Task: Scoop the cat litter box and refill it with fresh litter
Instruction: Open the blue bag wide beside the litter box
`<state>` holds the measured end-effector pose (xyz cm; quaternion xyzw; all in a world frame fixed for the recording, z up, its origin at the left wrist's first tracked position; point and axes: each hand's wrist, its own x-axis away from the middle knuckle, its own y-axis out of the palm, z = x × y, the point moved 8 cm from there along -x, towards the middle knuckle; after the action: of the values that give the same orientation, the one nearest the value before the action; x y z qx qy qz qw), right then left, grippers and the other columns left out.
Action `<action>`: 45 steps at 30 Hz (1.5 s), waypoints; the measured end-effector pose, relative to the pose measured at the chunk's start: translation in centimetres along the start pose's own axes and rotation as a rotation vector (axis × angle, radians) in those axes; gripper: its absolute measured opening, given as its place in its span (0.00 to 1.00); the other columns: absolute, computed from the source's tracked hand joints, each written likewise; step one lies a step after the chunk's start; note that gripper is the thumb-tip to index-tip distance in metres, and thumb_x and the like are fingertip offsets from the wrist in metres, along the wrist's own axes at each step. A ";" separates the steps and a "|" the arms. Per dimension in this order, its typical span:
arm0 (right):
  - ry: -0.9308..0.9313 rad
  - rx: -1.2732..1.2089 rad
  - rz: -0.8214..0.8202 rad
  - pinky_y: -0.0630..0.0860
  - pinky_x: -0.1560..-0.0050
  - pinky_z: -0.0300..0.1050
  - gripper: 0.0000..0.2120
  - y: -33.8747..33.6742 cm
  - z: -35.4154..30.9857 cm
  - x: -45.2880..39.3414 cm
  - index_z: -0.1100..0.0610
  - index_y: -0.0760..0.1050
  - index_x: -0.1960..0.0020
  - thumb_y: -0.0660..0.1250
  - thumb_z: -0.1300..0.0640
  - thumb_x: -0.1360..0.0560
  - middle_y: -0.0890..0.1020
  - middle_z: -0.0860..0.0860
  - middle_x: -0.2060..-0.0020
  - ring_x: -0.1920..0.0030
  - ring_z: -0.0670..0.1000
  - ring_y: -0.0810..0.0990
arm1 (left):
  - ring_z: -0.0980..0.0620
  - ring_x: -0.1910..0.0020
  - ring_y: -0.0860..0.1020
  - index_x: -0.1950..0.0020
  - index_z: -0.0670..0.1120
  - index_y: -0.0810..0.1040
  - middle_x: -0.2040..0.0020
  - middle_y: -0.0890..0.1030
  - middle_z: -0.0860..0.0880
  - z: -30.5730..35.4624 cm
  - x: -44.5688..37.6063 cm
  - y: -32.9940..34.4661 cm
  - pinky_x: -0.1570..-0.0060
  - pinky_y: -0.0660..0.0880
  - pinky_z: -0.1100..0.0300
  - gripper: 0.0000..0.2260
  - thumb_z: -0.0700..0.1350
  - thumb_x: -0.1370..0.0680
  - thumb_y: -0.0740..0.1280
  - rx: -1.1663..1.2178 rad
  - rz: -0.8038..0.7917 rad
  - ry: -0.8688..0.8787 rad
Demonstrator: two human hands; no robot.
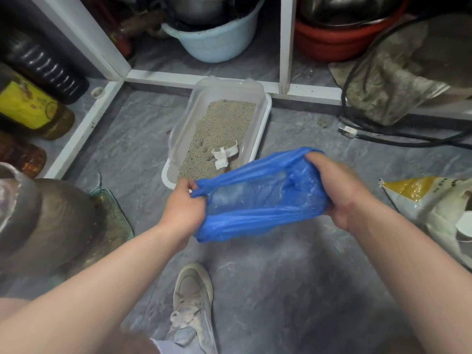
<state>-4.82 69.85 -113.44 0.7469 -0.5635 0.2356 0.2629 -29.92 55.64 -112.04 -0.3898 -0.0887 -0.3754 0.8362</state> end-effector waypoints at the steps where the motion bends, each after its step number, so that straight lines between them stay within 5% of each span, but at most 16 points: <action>1: 0.027 -0.056 0.017 0.81 0.70 0.45 0.12 -0.4 0.1 -0.2 0.54 0.81 0.54 0.63 0.49 0.21 0.86 0.49 0.65 0.68 0.49 0.85 | 0.49 0.65 0.72 0.55 0.49 0.70 0.60 0.78 0.48 0.7 0.0 -0.2 0.67 0.68 0.56 0.09 0.35 0.25 0.63 -0.060 0.012 0.082; 5: 0.147 -0.211 0.082 0.84 0.66 0.58 0.17 -1.7 0.4 -0.8 0.54 0.79 0.42 0.56 0.47 0.19 0.86 0.53 0.56 0.60 0.56 0.86 | 0.49 0.60 0.80 0.47 0.56 0.75 0.53 0.82 0.50 1.4 0.5 0.3 0.62 0.75 0.55 0.16 0.36 0.24 0.59 -0.132 -0.082 0.170; 8: 0.173 -0.198 0.107 0.83 0.62 0.60 0.17 -1.9 0.8 -1.3 0.54 0.79 0.43 0.54 0.48 0.19 0.86 0.54 0.54 0.57 0.57 0.85 | 0.52 0.53 0.82 0.37 0.59 0.76 0.47 0.82 0.54 1.6 0.7 0.3 0.51 0.79 0.53 0.22 0.36 0.23 0.58 -0.089 -0.119 0.174; 13: 0.094 -0.025 0.043 0.80 0.72 0.46 0.11 -0.7 0.7 -1.6 0.53 0.80 0.46 0.64 0.48 0.22 0.86 0.51 0.59 0.67 0.49 0.86 | 0.57 0.60 0.78 0.40 0.54 0.71 0.51 0.79 0.56 2.2 0.9 -0.9 0.66 0.70 0.67 0.15 0.38 0.22 0.63 -0.038 -0.064 0.188; 14: 0.041 0.059 0.064 0.81 0.71 0.45 0.11 -0.6 0.4 -1.6 0.54 0.79 0.47 0.68 0.49 0.25 0.86 0.52 0.58 0.67 0.49 0.86 | 0.57 0.60 0.77 0.42 0.53 0.70 0.51 0.79 0.56 2.3 0.9 -1.2 0.68 0.69 0.68 0.14 0.36 0.23 0.63 -0.031 -0.053 0.204; 16: -0.082 0.295 0.155 0.84 0.58 0.52 0.24 -0.8 -0.3 -2.0 0.53 0.76 0.42 0.74 0.45 0.35 0.84 0.54 0.49 0.56 0.53 0.86 | 0.54 0.61 0.75 0.47 0.52 0.71 0.52 0.79 0.55 2.8 0.7 -2.0 0.68 0.69 0.67 0.14 0.34 0.24 0.61 -0.003 -0.020 0.247; 19: -0.458 0.743 0.400 0.70 0.33 0.53 0.34 -0.5 -3.9 -0.2 0.56 0.67 0.31 0.74 0.49 0.33 0.72 0.57 0.35 0.36 0.59 0.72 | 0.55 0.64 0.75 0.49 0.53 0.71 0.52 0.79 0.55 3.5 0.3 -3.6 0.69 0.71 0.64 0.16 0.31 0.25 0.59 0.048 0.010 0.271; 21: -0.885 0.890 0.428 0.67 0.36 0.53 0.23 2.3 -6.5 3.2 0.58 0.71 0.36 0.69 0.55 0.30 0.73 0.58 0.40 0.39 0.60 0.71 | 0.56 0.67 0.76 0.49 0.55 0.71 0.50 0.80 0.52 3.7 0.2 -4.3 0.70 0.72 0.63 0.18 0.30 0.24 0.60 0.104 -0.030 0.267; 24: -1.099 0.845 0.005 0.73 0.49 0.52 0.08 8.4 -5.1 5.2 0.58 0.78 0.50 0.66 0.60 0.28 0.79 0.52 0.55 0.53 0.55 0.77 | 0.50 0.66 0.75 0.52 0.57 0.73 0.49 0.81 0.47 4.2 0.4 -5.4 0.66 0.71 0.56 0.19 0.31 0.24 0.61 0.168 -0.113 0.262; 27: -1.045 0.904 -0.334 0.75 0.52 0.49 0.07 14.0 -1.0 5.9 0.56 0.79 0.52 0.64 0.63 0.27 0.81 0.50 0.60 0.57 0.52 0.78 | 0.48 0.65 0.72 0.53 0.54 0.76 0.53 0.81 0.47 4.8 1.2 -7.0 0.65 0.68 0.55 0.18 0.29 0.24 0.60 0.164 -0.223 0.264; 31: -0.895 0.835 -0.440 0.76 0.49 0.51 0.08 18.1 1.4 5.3 0.53 0.76 0.46 0.66 0.57 0.25 0.80 0.48 0.53 0.54 0.50 0.79 | 0.45 0.62 0.74 0.50 0.50 0.77 0.48 0.80 0.37 5.2 0.7 -9.8 0.64 0.68 0.54 0.12 0.34 0.26 0.64 0.120 -0.397 0.210; 34: -0.750 0.945 -0.486 0.75 0.40 0.49 0.33 21.6 2.4 4.8 0.49 0.66 0.30 0.73 0.44 0.31 0.72 0.46 0.36 0.39 0.48 0.76 | 0.45 0.61 0.77 0.49 0.50 0.79 0.51 0.82 0.42 4.3 -0.7 -11.8 0.64 0.72 0.55 0.10 0.37 0.26 0.66 0.141 -0.440 0.178; 38: -0.712 1.265 -0.629 0.74 0.47 0.48 0.57 26.6 5.5 4.0 0.45 0.44 0.22 0.74 0.39 0.40 0.58 0.48 0.26 0.34 0.56 0.74 | 0.48 0.58 0.75 0.48 0.51 0.81 0.53 0.81 0.42 0.5 -3.3 -13.9 0.57 0.72 0.54 0.09 0.49 0.28 0.72 0.103 -0.341 0.252; 40: -0.642 1.385 -0.672 0.73 0.41 0.50 0.61 27.9 7.7 2.4 0.42 0.35 0.22 0.73 0.36 0.40 0.47 0.48 0.21 0.31 0.56 0.72 | 0.49 0.57 0.75 0.46 0.52 0.81 0.50 0.81 0.40 -2.7 -5.4 -14.4 0.54 0.72 0.53 0.16 0.58 0.29 0.73 0.051 -0.254 0.267; 45: -0.489 1.597 -0.691 0.68 0.30 0.53 0.67 29.8 12.9 -1.7 0.43 0.28 0.23 0.72 0.29 0.42 0.40 0.52 0.20 0.23 0.58 0.62 | 0.54 0.52 0.81 0.47 0.59 0.80 0.48 0.82 0.51 -10.5 -9.7 -14.4 0.44 0.77 0.51 0.13 0.57 0.29 0.74 -0.009 -0.048 0.258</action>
<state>-33.29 55.82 -120.48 0.8638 -0.0167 0.2992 -0.4050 -48.25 47.59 -115.04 -0.3400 0.0121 -0.4429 0.8295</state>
